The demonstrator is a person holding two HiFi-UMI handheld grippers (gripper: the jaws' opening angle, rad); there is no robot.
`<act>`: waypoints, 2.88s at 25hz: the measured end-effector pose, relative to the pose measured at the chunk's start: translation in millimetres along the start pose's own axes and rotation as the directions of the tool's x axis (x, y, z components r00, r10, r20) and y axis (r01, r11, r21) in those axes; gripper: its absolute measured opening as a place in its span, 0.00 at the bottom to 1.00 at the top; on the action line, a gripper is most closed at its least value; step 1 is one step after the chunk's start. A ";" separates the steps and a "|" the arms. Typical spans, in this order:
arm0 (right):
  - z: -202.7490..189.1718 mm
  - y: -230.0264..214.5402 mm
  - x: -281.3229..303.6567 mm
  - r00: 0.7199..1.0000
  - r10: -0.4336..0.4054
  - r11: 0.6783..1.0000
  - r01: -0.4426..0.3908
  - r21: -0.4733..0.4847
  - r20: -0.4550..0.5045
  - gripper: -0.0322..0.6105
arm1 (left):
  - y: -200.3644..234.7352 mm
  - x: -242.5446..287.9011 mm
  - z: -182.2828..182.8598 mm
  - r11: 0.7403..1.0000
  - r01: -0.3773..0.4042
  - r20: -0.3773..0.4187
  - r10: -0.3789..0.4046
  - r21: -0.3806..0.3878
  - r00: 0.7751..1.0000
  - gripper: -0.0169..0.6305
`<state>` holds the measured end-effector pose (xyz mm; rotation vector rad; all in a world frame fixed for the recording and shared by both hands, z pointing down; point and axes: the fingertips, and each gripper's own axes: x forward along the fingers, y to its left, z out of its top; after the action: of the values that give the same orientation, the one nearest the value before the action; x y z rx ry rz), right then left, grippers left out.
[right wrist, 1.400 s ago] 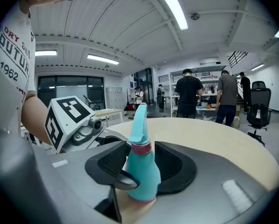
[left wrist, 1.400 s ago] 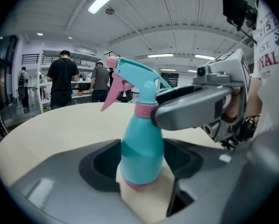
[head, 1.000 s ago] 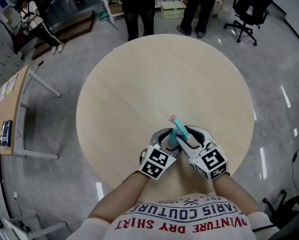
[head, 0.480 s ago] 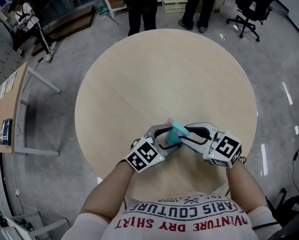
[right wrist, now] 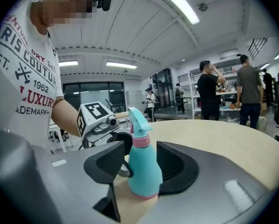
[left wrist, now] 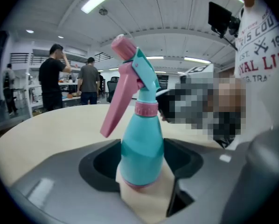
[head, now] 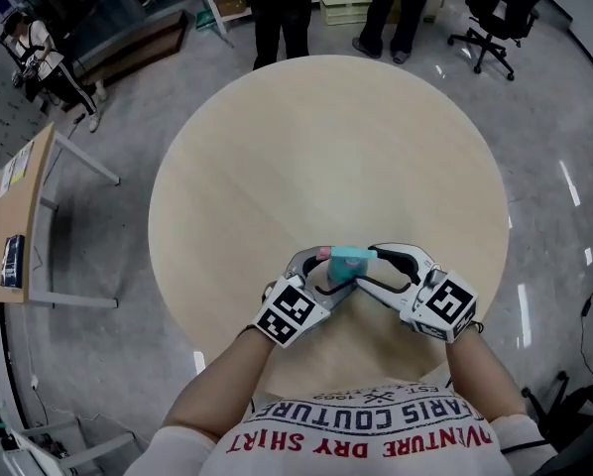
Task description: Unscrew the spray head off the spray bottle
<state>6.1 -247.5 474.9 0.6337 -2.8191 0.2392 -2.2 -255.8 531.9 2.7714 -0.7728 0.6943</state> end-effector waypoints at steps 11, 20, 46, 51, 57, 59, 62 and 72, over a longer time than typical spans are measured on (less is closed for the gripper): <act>11.1 -7.0 5.1 0.965 -0.258 0.965 0.255 0.062 0.043 0.36 | -0.2 0.6 3.0 0.935 -0.315 -0.011 0.317 -0.165 0.948 0.46; 7.7 -0.4 10.7 0.964 -0.263 0.965 0.262 0.009 0.035 0.26 | -7.0 -0.3 1.0 0.923 -0.341 -0.015 0.344 -0.176 0.939 0.46; 2.8 18.4 -28.5 0.993 0.085 0.992 -0.092 0.089 0.082 0.43 | -16.7 -5.1 -4.7 0.999 -0.043 0.045 0.043 -0.018 0.998 0.46; 12.7 33.0 -33.7 0.991 -0.037 0.990 0.018 0.143 0.130 0.54 | -10.3 -6.8 -2.4 0.956 -0.257 0.028 0.264 -0.141 0.964 0.46; 5.6 36.2 -18.5 0.979 -0.176 0.973 0.156 0.172 0.106 0.55 | -19.0 -11.1 -7.6 0.876 -0.426 -0.021 0.433 -0.226 0.901 0.46; 6.8 34.8 -13.7 0.977 -0.190 0.969 0.171 0.177 0.098 0.55 | -24.9 -9.8 -5.4 0.871 -0.437 -0.021 0.444 -0.226 0.896 0.46; 5.1 29.1 -7.8 0.975 -0.213 0.966 0.199 0.164 0.071 0.52 | -32.6 -8.9 -5.2 0.874 -0.435 -0.025 0.440 -0.217 0.898 0.46; 2.5 27.0 -11.2 0.973 -0.229 0.969 0.224 0.104 0.038 0.34 | -34.7 -7.8 -5.5 0.865 -0.447 -0.023 0.454 -0.226 0.891 0.46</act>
<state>3.6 -219.4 466.7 0.9894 -2.7626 0.3255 8.1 -221.4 531.3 2.4141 -1.4392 0.5882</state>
